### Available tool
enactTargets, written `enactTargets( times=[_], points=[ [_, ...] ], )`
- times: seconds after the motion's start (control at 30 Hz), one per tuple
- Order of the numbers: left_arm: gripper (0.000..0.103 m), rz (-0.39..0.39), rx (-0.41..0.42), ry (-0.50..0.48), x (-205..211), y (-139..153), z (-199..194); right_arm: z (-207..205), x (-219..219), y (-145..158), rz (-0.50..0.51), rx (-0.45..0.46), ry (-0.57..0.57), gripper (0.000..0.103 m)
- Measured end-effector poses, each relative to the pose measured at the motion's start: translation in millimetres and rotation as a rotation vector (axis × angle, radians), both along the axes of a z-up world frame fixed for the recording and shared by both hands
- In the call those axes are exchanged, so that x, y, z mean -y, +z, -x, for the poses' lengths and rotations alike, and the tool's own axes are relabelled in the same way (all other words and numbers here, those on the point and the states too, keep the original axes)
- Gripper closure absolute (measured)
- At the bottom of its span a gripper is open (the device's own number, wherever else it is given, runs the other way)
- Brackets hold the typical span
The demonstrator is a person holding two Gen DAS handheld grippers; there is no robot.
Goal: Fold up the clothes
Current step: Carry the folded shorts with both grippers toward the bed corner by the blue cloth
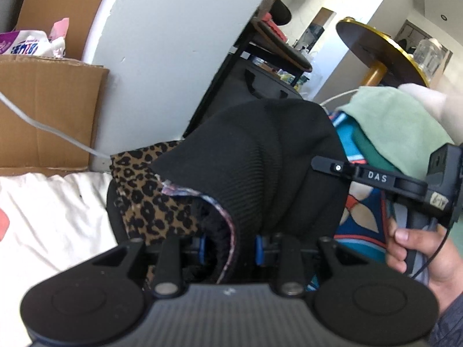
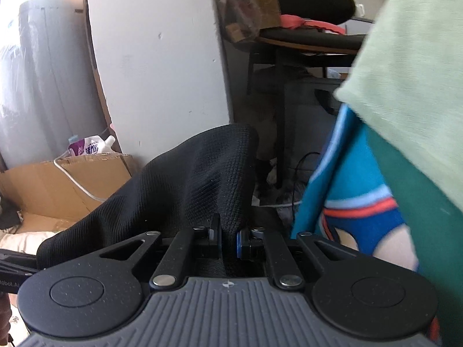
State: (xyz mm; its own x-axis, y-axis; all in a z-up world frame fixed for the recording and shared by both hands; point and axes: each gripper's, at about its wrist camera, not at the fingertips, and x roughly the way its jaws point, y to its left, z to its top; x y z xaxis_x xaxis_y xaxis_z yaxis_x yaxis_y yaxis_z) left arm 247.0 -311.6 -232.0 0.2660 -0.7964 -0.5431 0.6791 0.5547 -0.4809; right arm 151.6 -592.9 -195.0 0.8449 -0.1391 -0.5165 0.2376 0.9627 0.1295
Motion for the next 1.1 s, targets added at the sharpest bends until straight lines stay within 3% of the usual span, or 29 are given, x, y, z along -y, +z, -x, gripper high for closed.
enactTargets(
  times=[0.2, 0.53, 0.77, 0.9, 1.1],
  points=[
    [0.071, 0.002, -0.014, 0.020, 2, -11, -30, -39, 5, -13, 0.040, -0.020, 0.040, 0.095],
    [0.071, -0.012, -0.108, 0.063, 17, -38, -77, -88, 24, -48, -0.010, -0.091, 0.017, 0.095],
    [0.071, -0.054, -0.118, 0.066, 31, -51, -100, -118, 36, -73, -0.020, -0.140, 0.000, 0.095],
    [0.071, -0.072, -0.162, 0.105, 33, -66, -110, -139, 33, -88, 0.053, -0.177, 0.005, 0.090],
    [0.068, -0.073, -0.250, 0.152, 33, -86, -124, -135, 10, -79, 0.242, -0.109, 0.006, 0.071]
  ],
)
